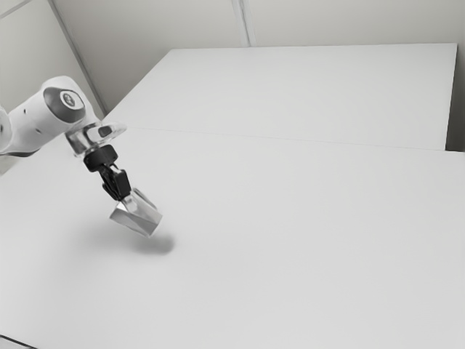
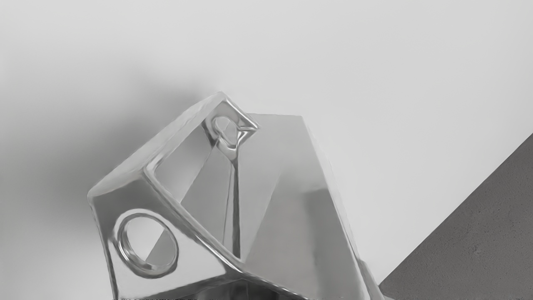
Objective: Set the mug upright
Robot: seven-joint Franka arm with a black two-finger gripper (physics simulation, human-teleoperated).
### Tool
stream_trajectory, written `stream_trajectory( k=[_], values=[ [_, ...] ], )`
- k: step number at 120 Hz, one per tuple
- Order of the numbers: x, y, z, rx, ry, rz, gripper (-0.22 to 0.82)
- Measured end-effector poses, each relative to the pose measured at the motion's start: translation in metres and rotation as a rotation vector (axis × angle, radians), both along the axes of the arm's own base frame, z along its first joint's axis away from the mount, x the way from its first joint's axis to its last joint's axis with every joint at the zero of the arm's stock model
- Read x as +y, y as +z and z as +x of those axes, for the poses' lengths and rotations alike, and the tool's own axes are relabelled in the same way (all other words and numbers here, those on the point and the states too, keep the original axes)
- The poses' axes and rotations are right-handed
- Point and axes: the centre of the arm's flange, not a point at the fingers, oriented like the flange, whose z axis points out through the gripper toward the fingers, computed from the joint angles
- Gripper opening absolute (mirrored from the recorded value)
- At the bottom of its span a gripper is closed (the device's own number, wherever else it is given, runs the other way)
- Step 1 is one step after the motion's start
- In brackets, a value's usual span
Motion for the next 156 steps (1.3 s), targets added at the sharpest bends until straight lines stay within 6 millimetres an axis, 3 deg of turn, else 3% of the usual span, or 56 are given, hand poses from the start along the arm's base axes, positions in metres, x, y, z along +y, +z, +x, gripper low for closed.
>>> stream_trajectory(
  k=[31,59,109,156],
  values=[
    [-0.032,0.003,0.005,0.124,0.011,0.274,-0.18],
    [-0.064,-0.003,0.02,0.109,0.054,0.435,-0.18],
    [-0.06,-0.039,0.04,0.07,0.213,0.559,-0.18],
    [-0.06,-0.051,0.044,0.077,0.298,0.589,-0.17]
  ],
)
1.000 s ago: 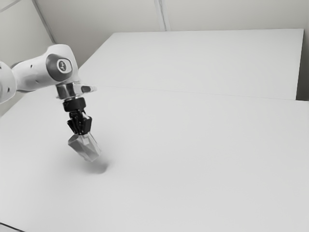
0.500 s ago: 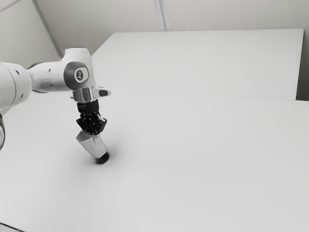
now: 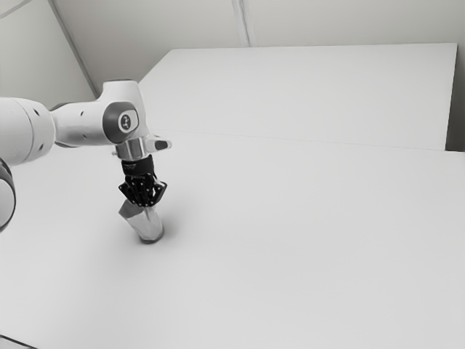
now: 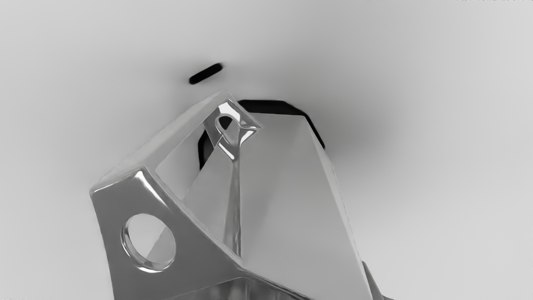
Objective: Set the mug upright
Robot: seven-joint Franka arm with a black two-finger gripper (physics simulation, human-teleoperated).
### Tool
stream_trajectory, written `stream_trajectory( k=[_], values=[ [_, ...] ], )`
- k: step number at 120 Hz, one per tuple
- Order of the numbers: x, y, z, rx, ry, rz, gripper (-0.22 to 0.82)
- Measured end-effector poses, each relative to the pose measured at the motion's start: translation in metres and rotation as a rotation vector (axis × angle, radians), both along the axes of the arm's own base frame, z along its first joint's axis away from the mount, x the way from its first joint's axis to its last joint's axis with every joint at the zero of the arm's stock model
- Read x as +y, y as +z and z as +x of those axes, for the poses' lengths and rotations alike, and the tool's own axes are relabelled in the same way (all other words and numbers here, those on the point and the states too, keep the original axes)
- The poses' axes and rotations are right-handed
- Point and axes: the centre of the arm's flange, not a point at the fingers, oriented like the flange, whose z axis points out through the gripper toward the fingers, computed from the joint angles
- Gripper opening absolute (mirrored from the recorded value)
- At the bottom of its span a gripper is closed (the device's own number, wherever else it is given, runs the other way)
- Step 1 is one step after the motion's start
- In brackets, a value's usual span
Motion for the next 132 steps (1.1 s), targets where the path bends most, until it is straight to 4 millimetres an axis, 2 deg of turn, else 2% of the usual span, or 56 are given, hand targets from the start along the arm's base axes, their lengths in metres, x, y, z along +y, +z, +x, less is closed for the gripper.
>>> stream_trajectory(
  k=[13,33,47,64,77,85,93,102,116,121,132],
  values=[
    [0.0,-0.003,0.0,0.003,0.018,0.001,-0.09],
    [-0.002,0.002,0.0,-0.005,0.037,0.005,0.17],
    [-0.004,0.024,-0.005,-0.036,0.044,0.006,0.3],
    [-0.006,0.059,-0.014,-0.079,0.051,0.007,0.38],
    [-0.015,0.089,-0.021,-0.119,0.039,0.005,0.46],
    [-0.02,0.117,-0.027,-0.171,0.032,0.006,0.5],
    [-0.023,0.154,-0.026,-0.243,0.022,0.018,0.53],
    [-0.028,0.204,-0.023,-0.341,0.007,0.032,0.55],
    [-0.051,0.256,-0.016,-0.441,-0.034,0.039,0.57],
    [-0.058,0.271,-0.013,-0.458,-0.045,0.039,0.58],
    [-0.066,0.284,0.001,-0.45,-0.054,0.04,0.59]
  ],
)
